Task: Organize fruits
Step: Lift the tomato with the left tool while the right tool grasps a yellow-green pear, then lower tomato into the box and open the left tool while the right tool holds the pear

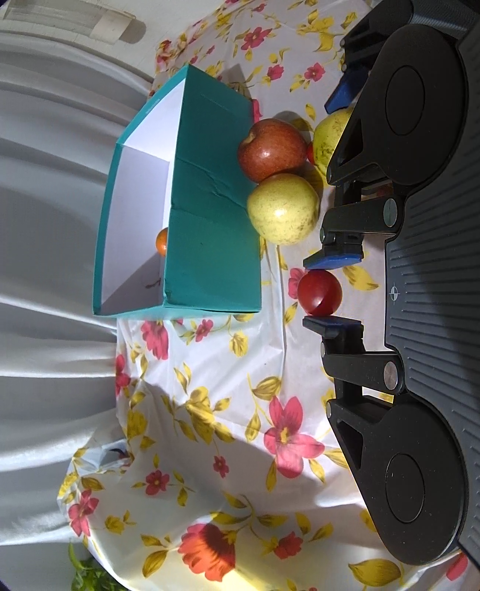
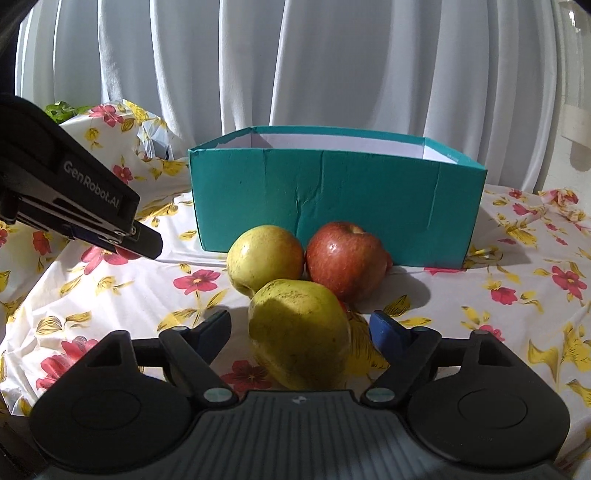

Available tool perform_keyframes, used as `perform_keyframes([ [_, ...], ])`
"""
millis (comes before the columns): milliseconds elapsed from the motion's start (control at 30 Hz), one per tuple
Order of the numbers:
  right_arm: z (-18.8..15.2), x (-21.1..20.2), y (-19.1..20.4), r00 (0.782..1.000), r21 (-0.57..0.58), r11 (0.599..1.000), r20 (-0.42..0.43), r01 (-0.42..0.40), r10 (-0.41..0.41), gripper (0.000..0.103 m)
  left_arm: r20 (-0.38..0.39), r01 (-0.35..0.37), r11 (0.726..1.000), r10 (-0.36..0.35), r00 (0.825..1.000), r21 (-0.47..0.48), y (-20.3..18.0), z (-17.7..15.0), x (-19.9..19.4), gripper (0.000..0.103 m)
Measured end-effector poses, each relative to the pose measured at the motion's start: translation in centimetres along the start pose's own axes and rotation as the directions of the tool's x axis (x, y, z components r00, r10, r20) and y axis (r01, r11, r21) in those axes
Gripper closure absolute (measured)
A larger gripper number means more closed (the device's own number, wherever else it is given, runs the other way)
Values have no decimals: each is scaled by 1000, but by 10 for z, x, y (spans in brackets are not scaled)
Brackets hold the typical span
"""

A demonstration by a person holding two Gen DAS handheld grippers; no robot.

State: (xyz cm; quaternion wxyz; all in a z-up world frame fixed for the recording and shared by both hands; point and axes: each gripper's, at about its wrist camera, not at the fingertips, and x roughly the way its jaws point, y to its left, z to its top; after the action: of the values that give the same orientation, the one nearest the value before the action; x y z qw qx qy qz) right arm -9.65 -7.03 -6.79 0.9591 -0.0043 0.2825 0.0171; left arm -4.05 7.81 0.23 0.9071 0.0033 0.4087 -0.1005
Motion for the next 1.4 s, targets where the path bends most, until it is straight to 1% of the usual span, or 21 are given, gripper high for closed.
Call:
perform_keyframes([
  [67, -1, 4, 1, 1000, 16, 1000, -16, -11, 11, 35, -3, 5, 1000, -5, 1000, 2, 1, 1, 0, 73],
  [233, -2, 13, 0, 999, 21, 1000, -35, 0, 1, 39, -10, 10, 1000, -10, 1000, 1, 2, 2, 2, 73],
  [267, -3, 15, 0, 999, 19, 1000, -42, 6, -5, 42, -12, 13, 1000, -13, 1000, 3, 1, 2, 2, 73],
  [400, -1, 18, -3, 999, 13, 1000, -50, -16, 16, 43, -12, 15, 1000, -15, 1000, 7, 0, 5, 3, 73],
  [467, 3, 17, -8, 996, 42, 998, -75, -39, 42, 43, -9, 19, 1000, -19, 1000, 10, -1, 8, 2, 73],
  [533, 8, 10, -13, 996, 58, 997, -72, -43, 48, 43, 2, 21, 1000, -21, 1000, 12, -4, 12, -2, 73],
  [633, 22, -7, -24, 999, 52, 998, -29, -27, 28, 43, 28, 24, 999, -25, 999, 28, -12, 22, -8, 73],
  [733, 38, -20, -39, 1000, 77, 997, 17, -4, 3, 43, 56, 19, 999, -21, 998, 42, -21, 36, -13, 73],
  [800, 50, -26, -49, 998, 93, 995, 53, 24, -29, 43, 71, 9, 999, -13, 997, 48, -28, 48, -15, 73],
  [967, 76, -38, -78, 987, 142, 986, 125, 83, -101, 43, 115, -29, 998, 22, 993, 62, -47, 80, -15, 73],
  [1100, 90, -41, -99, 977, 174, 977, 153, 123, -150, 43, 149, -39, 996, 28, 988, 75, -63, 100, -10, 73],
  [1167, 94, -42, -107, 973, 193, 973, 166, 129, -162, 43, 150, -51, 995, 38, 988, 85, -71, 106, -5, 73],
  [1400, 106, -41, -121, 960, 195, 970, 209, 143, -184, 43, 143, -70, 993, 56, 988, 98, -84, 123, 18, 73],
])
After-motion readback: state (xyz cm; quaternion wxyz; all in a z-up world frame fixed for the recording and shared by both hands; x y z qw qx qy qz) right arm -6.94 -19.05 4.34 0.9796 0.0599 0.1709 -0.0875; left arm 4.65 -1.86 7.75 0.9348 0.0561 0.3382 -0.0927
